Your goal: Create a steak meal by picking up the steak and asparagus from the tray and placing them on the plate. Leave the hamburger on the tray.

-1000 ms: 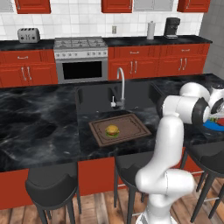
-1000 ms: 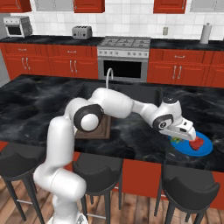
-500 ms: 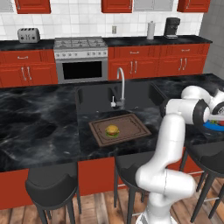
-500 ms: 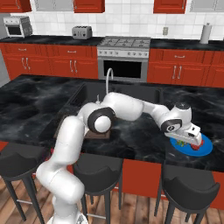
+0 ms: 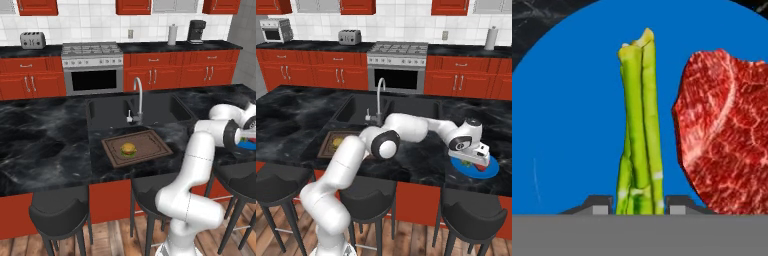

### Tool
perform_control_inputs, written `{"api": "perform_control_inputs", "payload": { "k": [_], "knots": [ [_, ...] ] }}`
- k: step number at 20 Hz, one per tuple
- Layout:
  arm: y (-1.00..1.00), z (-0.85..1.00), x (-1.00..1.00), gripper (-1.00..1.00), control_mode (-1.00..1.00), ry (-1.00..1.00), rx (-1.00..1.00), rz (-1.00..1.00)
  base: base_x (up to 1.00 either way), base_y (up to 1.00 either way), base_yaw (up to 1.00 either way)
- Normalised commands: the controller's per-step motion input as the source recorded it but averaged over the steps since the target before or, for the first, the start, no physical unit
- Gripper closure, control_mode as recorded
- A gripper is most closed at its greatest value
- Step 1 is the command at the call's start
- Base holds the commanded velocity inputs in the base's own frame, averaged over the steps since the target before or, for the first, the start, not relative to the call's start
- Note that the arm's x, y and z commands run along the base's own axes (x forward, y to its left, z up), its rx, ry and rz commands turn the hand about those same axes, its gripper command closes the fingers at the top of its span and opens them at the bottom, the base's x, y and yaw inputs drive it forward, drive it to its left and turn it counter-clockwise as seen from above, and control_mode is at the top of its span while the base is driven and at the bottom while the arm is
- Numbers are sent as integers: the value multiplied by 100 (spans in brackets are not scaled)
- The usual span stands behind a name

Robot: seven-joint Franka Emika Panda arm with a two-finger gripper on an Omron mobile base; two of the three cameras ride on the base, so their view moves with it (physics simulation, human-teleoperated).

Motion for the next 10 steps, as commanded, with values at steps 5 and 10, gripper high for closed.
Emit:
{"api": "perform_control_inputs", "payload": {
  "k": [5,10],
  "knots": [
    [-5,-39,5,-100,-100,0,0,4,0,0,0],
    [18,-1,-10,-100,-100,0,-1,0,0,0,0]
  ]
}}
